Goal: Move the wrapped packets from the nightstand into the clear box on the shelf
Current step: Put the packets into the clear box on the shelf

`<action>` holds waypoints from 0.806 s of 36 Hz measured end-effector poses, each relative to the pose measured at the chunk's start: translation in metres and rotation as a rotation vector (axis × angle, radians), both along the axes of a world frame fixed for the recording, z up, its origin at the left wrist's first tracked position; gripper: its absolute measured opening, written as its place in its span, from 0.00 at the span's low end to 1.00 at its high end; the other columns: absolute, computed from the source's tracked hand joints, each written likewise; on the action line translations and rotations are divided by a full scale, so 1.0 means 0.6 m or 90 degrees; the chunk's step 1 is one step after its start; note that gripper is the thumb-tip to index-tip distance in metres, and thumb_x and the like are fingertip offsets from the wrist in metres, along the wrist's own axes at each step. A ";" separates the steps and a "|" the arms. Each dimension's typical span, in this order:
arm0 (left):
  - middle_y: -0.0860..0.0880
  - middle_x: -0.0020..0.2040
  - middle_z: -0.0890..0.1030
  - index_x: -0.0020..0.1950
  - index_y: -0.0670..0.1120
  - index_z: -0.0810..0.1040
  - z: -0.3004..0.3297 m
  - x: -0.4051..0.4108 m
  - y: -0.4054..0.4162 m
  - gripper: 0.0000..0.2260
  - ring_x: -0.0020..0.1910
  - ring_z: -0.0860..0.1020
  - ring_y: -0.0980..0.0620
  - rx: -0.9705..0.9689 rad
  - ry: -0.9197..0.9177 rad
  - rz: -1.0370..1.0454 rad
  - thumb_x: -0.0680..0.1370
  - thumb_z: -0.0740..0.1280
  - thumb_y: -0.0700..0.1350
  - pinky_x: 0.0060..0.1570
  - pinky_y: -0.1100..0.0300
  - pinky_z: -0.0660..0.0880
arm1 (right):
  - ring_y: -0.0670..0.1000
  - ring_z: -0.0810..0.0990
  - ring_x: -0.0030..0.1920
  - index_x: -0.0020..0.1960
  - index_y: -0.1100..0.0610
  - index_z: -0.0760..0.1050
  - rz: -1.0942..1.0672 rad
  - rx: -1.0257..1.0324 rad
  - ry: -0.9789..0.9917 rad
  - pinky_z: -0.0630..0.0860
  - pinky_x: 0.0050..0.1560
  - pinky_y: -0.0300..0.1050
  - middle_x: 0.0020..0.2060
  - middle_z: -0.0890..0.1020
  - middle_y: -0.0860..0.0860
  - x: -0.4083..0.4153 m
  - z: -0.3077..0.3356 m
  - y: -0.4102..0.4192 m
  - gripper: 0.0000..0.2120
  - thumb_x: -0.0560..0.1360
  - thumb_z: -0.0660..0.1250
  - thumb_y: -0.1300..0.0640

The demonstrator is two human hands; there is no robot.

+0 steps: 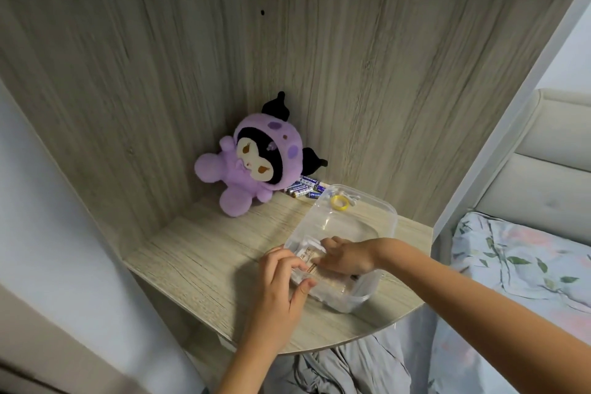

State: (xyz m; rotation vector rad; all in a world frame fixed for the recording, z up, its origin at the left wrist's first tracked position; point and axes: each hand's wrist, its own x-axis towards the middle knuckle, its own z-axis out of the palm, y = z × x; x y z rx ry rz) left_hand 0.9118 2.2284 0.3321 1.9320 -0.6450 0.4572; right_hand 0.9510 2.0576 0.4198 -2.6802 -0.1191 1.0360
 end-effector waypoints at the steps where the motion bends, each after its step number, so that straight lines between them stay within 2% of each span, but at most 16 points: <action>1: 0.68 0.57 0.63 0.50 0.55 0.69 0.000 0.000 0.000 0.12 0.62 0.66 0.66 0.000 0.001 -0.001 0.78 0.57 0.62 0.62 0.76 0.59 | 0.57 0.59 0.72 0.72 0.56 0.55 0.023 -0.023 -0.019 0.59 0.70 0.54 0.70 0.61 0.55 -0.003 -0.001 0.002 0.26 0.81 0.47 0.41; 3: 0.68 0.58 0.64 0.50 0.55 0.70 0.001 -0.001 0.001 0.12 0.62 0.66 0.67 0.002 -0.002 0.000 0.78 0.57 0.62 0.62 0.76 0.59 | 0.57 0.56 0.74 0.76 0.56 0.50 0.055 -0.060 -0.053 0.57 0.72 0.55 0.72 0.59 0.56 -0.007 -0.004 0.004 0.29 0.81 0.46 0.41; 6: 0.67 0.58 0.64 0.50 0.55 0.70 0.004 -0.001 0.002 0.12 0.61 0.66 0.66 0.005 -0.002 0.003 0.78 0.58 0.62 0.63 0.75 0.60 | 0.58 0.58 0.72 0.76 0.57 0.50 0.088 -0.078 -0.083 0.59 0.70 0.55 0.70 0.60 0.56 -0.009 -0.003 0.005 0.30 0.81 0.47 0.41; 8: 0.66 0.57 0.65 0.50 0.56 0.70 0.004 -0.002 0.002 0.12 0.60 0.68 0.65 -0.001 0.010 -0.001 0.78 0.58 0.63 0.62 0.74 0.61 | 0.56 0.65 0.67 0.73 0.60 0.58 0.093 -0.035 -0.092 0.63 0.66 0.51 0.63 0.65 0.55 -0.008 0.005 0.003 0.28 0.81 0.51 0.43; 10: 0.64 0.57 0.66 0.50 0.57 0.70 0.004 -0.002 0.003 0.12 0.60 0.69 0.63 -0.007 0.016 -0.005 0.77 0.59 0.63 0.61 0.73 0.63 | 0.54 0.69 0.58 0.66 0.63 0.66 0.087 0.010 -0.103 0.66 0.61 0.48 0.55 0.68 0.53 -0.007 0.015 0.002 0.24 0.81 0.55 0.44; 12: 0.64 0.56 0.67 0.50 0.57 0.71 0.004 0.000 0.004 0.11 0.59 0.70 0.62 -0.017 0.012 -0.006 0.77 0.61 0.62 0.60 0.73 0.64 | 0.53 0.70 0.53 0.61 0.63 0.69 0.080 0.012 -0.108 0.68 0.58 0.48 0.53 0.70 0.54 -0.008 0.020 0.005 0.22 0.80 0.58 0.45; 14: 0.64 0.55 0.69 0.49 0.58 0.72 0.003 0.003 0.005 0.07 0.58 0.71 0.62 -0.038 0.010 -0.005 0.75 0.66 0.58 0.59 0.73 0.64 | 0.55 0.73 0.56 0.59 0.61 0.69 0.046 -0.001 -0.106 0.70 0.56 0.47 0.55 0.73 0.54 -0.009 0.017 0.012 0.19 0.79 0.60 0.46; 16: 0.65 0.55 0.70 0.48 0.59 0.73 -0.001 0.005 0.007 0.06 0.57 0.72 0.61 -0.058 0.011 -0.005 0.73 0.67 0.54 0.59 0.71 0.66 | 0.56 0.74 0.61 0.68 0.59 0.66 -0.012 -0.015 -0.131 0.72 0.58 0.48 0.63 0.73 0.54 -0.014 0.013 0.022 0.24 0.77 0.62 0.46; 18: 0.64 0.55 0.70 0.49 0.59 0.73 -0.002 0.007 0.010 0.06 0.57 0.73 0.58 -0.067 0.012 -0.009 0.73 0.66 0.54 0.59 0.67 0.68 | 0.57 0.70 0.67 0.75 0.56 0.58 -0.030 -0.050 -0.231 0.71 0.63 0.51 0.69 0.67 0.55 -0.020 0.008 0.025 0.34 0.75 0.66 0.45; 20: 0.63 0.55 0.71 0.50 0.58 0.73 0.000 0.008 0.010 0.07 0.57 0.73 0.57 -0.075 0.014 -0.024 0.73 0.66 0.54 0.59 0.66 0.68 | 0.56 0.67 0.69 0.76 0.53 0.57 -0.027 -0.061 -0.360 0.70 0.64 0.52 0.71 0.64 0.53 -0.032 0.006 0.022 0.37 0.73 0.69 0.45; 23: 0.65 0.56 0.72 0.51 0.52 0.76 0.008 0.007 0.012 0.10 0.58 0.73 0.59 -0.092 0.025 -0.043 0.72 0.67 0.52 0.60 0.70 0.66 | 0.54 0.69 0.67 0.71 0.52 0.66 -0.116 0.033 -0.513 0.71 0.63 0.52 0.68 0.68 0.51 -0.063 0.015 0.012 0.27 0.74 0.68 0.48; 25: 0.61 0.55 0.75 0.51 0.47 0.79 0.018 0.003 0.019 0.12 0.58 0.73 0.53 -0.065 -0.008 -0.038 0.72 0.67 0.51 0.63 0.71 0.63 | 0.53 0.71 0.64 0.66 0.53 0.72 -0.217 0.061 -0.600 0.71 0.62 0.49 0.63 0.73 0.51 -0.101 0.024 -0.001 0.20 0.76 0.66 0.50; 27: 0.53 0.52 0.78 0.48 0.43 0.80 0.037 -0.003 0.033 0.12 0.57 0.72 0.47 -0.026 -0.092 -0.011 0.72 0.66 0.50 0.64 0.69 0.60 | 0.54 0.73 0.60 0.62 0.53 0.75 -0.273 0.009 -0.652 0.71 0.59 0.48 0.59 0.77 0.52 -0.140 0.038 -0.018 0.16 0.76 0.66 0.51; 29: 0.49 0.49 0.80 0.46 0.42 0.81 0.067 -0.013 0.035 0.11 0.57 0.71 0.45 0.019 -0.160 -0.060 0.72 0.65 0.48 0.65 0.67 0.59 | 0.57 0.73 0.57 0.60 0.53 0.76 -0.342 -0.097 -0.663 0.72 0.57 0.51 0.56 0.78 0.52 -0.197 0.043 -0.045 0.14 0.76 0.66 0.50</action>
